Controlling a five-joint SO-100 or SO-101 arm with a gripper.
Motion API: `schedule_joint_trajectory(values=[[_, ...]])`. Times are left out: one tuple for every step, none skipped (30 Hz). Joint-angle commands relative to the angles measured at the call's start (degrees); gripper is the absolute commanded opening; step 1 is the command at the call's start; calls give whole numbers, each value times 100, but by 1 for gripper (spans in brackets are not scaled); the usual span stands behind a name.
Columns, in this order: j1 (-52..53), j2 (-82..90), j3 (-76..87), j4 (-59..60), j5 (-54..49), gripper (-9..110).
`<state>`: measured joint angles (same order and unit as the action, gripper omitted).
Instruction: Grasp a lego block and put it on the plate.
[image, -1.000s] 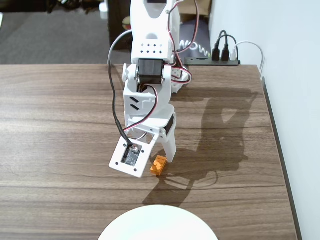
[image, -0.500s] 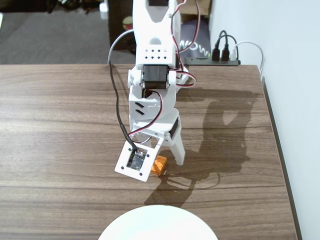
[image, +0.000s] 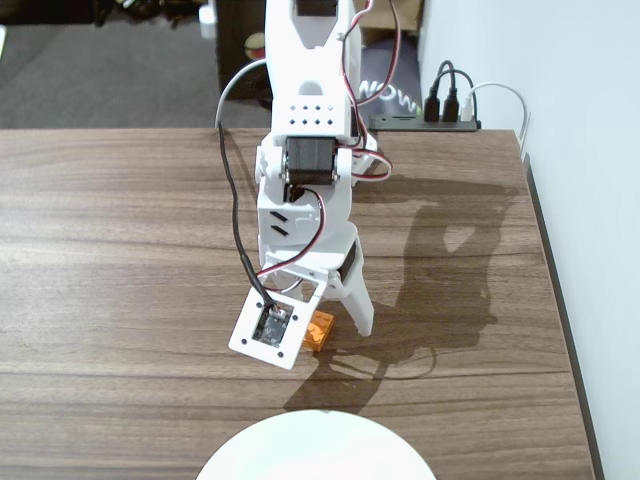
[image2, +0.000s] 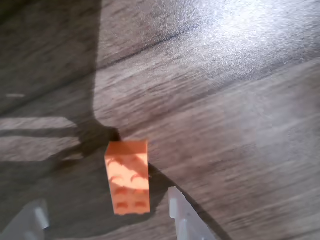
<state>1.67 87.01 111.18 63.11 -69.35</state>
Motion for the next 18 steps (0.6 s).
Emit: schedule_joint_trajectory(values=[[18,0,-272,-70,-35,29],[18,-18,-272,-79,-44,28],[18,-26,-281,-79,-44,27],[18,-44,-281,-88,-44,27],[26,-62,-290,-114,-44,27],[35,-79,-290,-132,-53,27],[44,-88,-290,-149,-62,27],[53,-105,-290,-158,-70,27],[53,-123,-299,-167,-79,25],[62,-132,-299,-176,-79,23],[62,-132,-299,-185,-79,22],[62,-132,-308,-185,-79,20],[62,-132,-308,-193,-79,18],[62,-141,-308,-202,-79,15],[53,-141,-308,-211,-79,14],[44,-141,-308,-211,-79,12],[44,-141,-308,-220,-79,12],[44,-141,-316,-220,-79,10]])
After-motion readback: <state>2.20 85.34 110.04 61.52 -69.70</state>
